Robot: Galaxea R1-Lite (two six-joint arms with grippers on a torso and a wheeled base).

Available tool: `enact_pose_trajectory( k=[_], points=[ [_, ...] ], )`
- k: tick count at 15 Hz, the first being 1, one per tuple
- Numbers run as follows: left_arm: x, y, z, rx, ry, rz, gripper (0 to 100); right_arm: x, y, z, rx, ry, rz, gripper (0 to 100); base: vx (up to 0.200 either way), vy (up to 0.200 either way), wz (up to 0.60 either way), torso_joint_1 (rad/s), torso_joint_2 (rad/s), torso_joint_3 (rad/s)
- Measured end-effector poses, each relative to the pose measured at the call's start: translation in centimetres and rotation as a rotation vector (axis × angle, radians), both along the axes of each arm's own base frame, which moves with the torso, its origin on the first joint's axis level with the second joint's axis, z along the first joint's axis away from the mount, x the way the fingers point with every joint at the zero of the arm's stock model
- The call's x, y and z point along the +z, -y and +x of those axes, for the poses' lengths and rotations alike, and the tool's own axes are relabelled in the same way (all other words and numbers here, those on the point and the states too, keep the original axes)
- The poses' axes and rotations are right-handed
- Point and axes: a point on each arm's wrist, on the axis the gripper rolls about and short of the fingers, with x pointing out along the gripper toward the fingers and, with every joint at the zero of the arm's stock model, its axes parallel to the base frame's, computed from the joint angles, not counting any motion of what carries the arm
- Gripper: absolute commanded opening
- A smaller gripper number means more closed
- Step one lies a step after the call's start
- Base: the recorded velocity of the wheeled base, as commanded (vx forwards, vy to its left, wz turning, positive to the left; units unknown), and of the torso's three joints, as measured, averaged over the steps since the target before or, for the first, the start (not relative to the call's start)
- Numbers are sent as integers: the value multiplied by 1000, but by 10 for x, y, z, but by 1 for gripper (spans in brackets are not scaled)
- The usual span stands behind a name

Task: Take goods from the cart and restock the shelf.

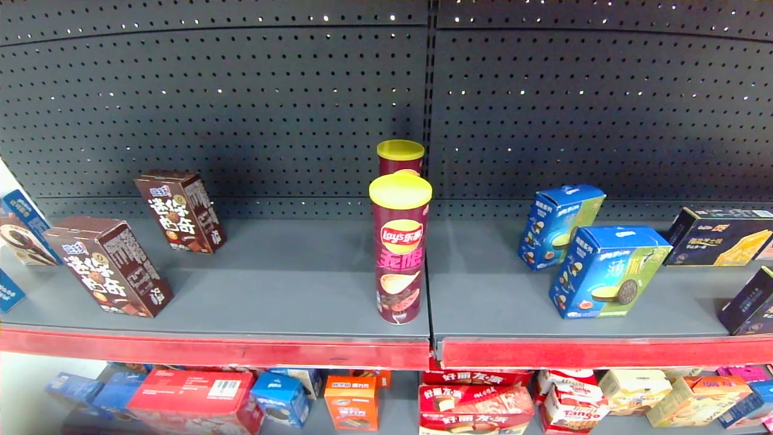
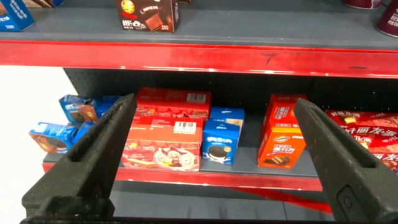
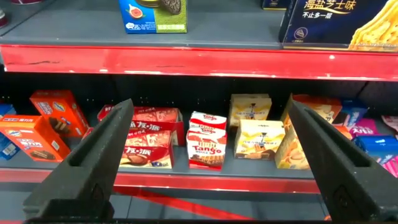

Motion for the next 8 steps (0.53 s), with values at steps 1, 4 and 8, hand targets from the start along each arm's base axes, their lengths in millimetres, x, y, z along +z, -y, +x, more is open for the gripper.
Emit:
enact_pose_trajectory(
  k=[1,4,8],
  points=[
    [0,0,0,0,0,0,100,0,0,0,0,0,0,100,0,0,0,0,0,0],
    [0,0,0,0,0,0,100,0,0,0,0,0,-1,100,0,0,0,0,0,0],
    [0,0,0,0,0,0,100,0,0,0,0,0,-1,100,0,0,0,0,0,0]
  ],
)
